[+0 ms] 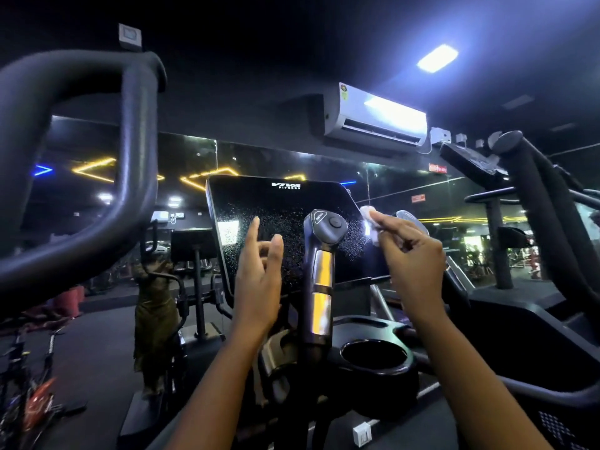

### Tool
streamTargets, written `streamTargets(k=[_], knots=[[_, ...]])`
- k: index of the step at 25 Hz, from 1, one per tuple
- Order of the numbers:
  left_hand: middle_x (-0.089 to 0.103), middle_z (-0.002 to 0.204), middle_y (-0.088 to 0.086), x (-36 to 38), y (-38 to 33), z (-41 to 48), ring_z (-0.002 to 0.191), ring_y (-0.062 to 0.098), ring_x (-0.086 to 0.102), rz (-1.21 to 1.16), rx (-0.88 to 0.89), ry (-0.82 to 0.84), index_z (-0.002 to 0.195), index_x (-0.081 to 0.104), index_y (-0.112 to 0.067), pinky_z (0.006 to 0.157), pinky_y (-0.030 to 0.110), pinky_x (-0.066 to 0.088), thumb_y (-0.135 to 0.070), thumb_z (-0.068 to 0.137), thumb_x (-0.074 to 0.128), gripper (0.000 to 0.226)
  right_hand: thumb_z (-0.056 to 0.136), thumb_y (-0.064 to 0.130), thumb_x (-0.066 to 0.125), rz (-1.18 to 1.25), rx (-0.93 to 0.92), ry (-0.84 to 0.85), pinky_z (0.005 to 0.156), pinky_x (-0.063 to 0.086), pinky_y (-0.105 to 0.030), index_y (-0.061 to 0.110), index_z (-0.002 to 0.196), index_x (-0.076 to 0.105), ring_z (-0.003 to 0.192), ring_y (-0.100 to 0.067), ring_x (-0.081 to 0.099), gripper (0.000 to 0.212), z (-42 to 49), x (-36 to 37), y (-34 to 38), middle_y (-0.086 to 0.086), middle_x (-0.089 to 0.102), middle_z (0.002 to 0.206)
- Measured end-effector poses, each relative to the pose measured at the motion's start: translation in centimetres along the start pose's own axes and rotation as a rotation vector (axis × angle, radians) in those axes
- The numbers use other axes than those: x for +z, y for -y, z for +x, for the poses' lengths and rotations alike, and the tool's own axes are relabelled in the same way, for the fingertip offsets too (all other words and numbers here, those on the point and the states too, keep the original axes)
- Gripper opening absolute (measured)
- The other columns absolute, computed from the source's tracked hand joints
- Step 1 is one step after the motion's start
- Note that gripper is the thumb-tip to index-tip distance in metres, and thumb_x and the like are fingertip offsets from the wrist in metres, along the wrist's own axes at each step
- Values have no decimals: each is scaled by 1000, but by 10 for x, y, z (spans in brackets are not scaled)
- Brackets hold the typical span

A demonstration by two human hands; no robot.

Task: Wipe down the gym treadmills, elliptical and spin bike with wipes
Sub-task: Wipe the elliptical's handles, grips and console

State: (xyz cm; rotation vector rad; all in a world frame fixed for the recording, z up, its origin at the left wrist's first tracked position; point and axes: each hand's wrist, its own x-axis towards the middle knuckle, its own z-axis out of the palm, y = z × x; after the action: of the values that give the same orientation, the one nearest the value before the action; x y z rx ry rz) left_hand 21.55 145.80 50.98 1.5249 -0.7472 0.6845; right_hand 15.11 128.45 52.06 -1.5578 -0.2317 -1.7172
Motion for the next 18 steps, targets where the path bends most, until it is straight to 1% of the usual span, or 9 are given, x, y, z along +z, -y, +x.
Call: streamTargets(k=[1, 3, 4, 6, 8, 10, 12, 15, 18], knots=[[44, 120, -7, -5, 9, 17, 112, 12, 44, -10, 17, -106, 149, 19, -34, 83, 23, 41, -63, 91, 37, 67, 83, 3, 62, 28, 47, -5, 79, 46, -11, 30, 104, 68, 87, 4, 62, 35, 11, 6, -8, 13, 70, 98], [45, 131, 4, -13, 29, 51, 117, 23, 47, 11, 5, -278, 147, 27, -30, 93, 40, 46, -62, 86, 40, 69, 83, 9, 63, 53, 153, 25, 78, 46, -13, 35, 102, 69, 82, 5, 61, 32, 28, 25, -30, 11, 71, 97], [42, 138, 8, -15, 37, 65, 122, 28, 46, 56, -27, -313, 147, 28, -28, 98, 46, 43, -58, 89, 40, 66, 83, 10, 63, 40, 189, 58, 75, 45, -11, 35, 102, 69, 79, 8, 60, 32, 35, 37, -41, 9, 71, 99], [28, 151, 12, -17, 53, 89, 134, 31, 34, 159, -113, -314, 150, 22, -26, 106, 46, 34, -48, 97, 40, 60, 81, 5, 65, 62, 232, 155, 73, 42, -3, 29, 103, 70, 79, 15, 59, 32, 45, 62, -60, 5, 71, 102], [17, 156, 10, -20, 71, 109, 139, 32, 25, 150, -180, -265, 151, 14, -29, 108, 48, 28, -53, 96, 37, 64, 78, 3, 69, 179, 227, 274, 82, 46, -10, 23, 101, 71, 94, 3, 64, 30, 55, 90, -72, 2, 70, 103], [15, 157, 10, -20, 83, 124, 140, 32, 25, 135, -233, -230, 152, 10, -31, 108, 47, 27, -56, 96, 34, 65, 78, 7, 70, 198, 145, 344, 89, 49, -22, 24, 96, 73, 98, -8, 65, 25, 68, 122, -81, 0, 72, 101], [16, 158, 7, -19, 93, 134, 141, 30, 25, 103, -242, -210, 152, 9, -33, 109, 46, 26, -55, 97, 30, 63, 83, 7, 66, 20, 73, 382, 79, 47, -9, 21, 98, 74, 87, -3, 63, 21, 85, 161, -86, -2, 73, 96], [17, 159, 2, -18, 100, 139, 142, 27, 25, 16, -213, -185, 151, 9, -37, 110, 48, 25, -63, 88, 25, 70, 84, 4, 63, -63, -133, 432, 77, 49, -14, 13, 101, 73, 82, -7, 65, 22, 102, 220, -77, -4, 73, 96], [18, 158, 0, -18, 98, 137, 142, 26, 25, 5, -222, -183, 150, 8, -41, 110, 47, 25, -65, 84, 22, 71, 82, 6, 66, -93, -385, 490, 73, 41, -8, 13, 98, 74, 87, -14, 67, 19, 117, 275, -60, -5, 73, 97]])
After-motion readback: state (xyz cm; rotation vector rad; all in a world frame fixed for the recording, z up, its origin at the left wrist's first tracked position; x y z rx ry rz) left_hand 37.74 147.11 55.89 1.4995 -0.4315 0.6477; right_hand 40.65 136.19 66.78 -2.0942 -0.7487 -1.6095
